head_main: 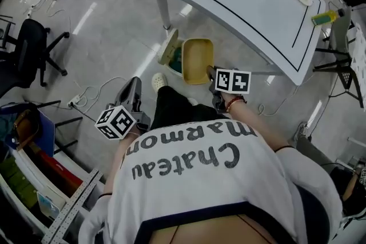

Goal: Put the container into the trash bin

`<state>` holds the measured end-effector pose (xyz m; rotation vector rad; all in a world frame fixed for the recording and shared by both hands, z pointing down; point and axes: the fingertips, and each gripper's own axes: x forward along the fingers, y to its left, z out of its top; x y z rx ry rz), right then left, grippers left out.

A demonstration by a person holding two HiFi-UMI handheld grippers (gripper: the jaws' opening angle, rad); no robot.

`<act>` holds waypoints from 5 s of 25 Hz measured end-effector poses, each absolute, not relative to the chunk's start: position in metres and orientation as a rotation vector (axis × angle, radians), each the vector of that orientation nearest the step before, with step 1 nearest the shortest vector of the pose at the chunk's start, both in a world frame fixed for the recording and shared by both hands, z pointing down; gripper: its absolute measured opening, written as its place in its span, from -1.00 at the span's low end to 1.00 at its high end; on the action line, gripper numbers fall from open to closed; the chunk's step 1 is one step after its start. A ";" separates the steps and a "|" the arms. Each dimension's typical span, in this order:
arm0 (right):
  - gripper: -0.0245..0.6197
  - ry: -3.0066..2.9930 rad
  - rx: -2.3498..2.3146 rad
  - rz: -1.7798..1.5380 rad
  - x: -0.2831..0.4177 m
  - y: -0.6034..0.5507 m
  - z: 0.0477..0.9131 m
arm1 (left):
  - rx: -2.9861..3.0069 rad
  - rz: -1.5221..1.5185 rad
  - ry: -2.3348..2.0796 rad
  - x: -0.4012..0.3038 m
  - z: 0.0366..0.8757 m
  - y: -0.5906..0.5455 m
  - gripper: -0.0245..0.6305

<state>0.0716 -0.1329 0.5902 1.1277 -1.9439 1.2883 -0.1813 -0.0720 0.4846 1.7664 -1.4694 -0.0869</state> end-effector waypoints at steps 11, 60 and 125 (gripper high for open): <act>-0.82 -1.632 1.155 1.435 0.043 -0.160 0.693 | 1.782 0.084 -1.244 -0.201 0.555 -0.154 -0.86; -0.82 -1.365 0.870 0.871 0.029 -0.177 0.967 | 1.568 0.111 -1.413 -0.269 0.692 -0.121 -0.86; -0.82 -1.881 0.950 1.025 0.032 -0.168 0.620 | 1.934 -0.187 -1.407 -0.149 0.446 -0.161 -0.86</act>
